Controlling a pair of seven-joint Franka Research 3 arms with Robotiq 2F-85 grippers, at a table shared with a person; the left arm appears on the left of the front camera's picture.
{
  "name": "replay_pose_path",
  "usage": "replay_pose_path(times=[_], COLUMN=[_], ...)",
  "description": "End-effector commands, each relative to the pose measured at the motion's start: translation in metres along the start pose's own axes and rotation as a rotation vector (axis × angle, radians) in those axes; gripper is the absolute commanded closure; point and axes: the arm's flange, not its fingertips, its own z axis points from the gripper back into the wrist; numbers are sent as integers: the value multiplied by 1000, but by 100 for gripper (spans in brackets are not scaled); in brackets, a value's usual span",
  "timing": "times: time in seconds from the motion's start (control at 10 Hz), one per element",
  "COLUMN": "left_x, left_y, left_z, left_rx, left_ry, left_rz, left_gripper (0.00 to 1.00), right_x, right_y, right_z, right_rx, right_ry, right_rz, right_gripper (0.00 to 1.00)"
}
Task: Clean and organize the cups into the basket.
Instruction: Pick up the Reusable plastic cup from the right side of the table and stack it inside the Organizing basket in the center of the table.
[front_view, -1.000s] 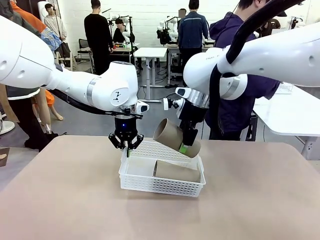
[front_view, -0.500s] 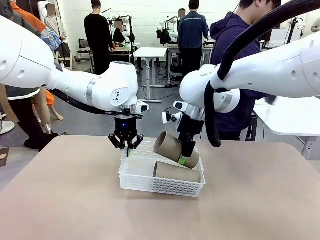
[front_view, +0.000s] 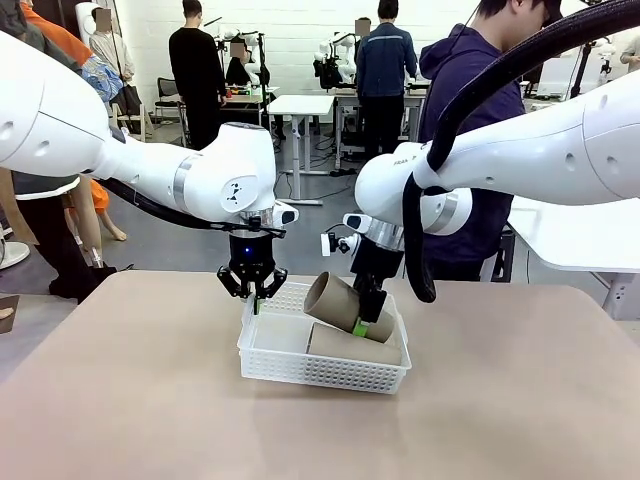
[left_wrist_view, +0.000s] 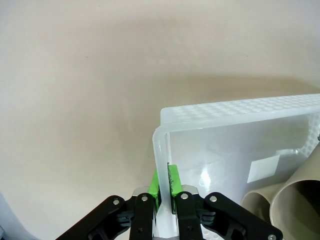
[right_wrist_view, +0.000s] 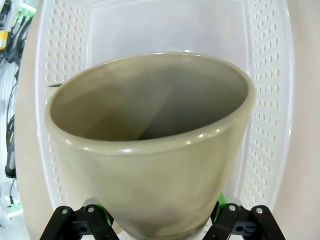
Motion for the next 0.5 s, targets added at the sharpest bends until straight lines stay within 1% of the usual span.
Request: replay_pose_path(times=[0.0, 0.4], left_x=[-1, -1], left_y=[1, 1], left_z=[1, 1], left_rx=[2, 2], left_ry=[-2, -2], left_rz=[-3, -3], left_gripper=[100, 100], right_x=[2, 2], right_y=[-2, 0], right_z=[6, 7], right_rx=[13, 14], right_ry=[11, -8], right_rz=[6, 23], right_gripper=[0, 0])
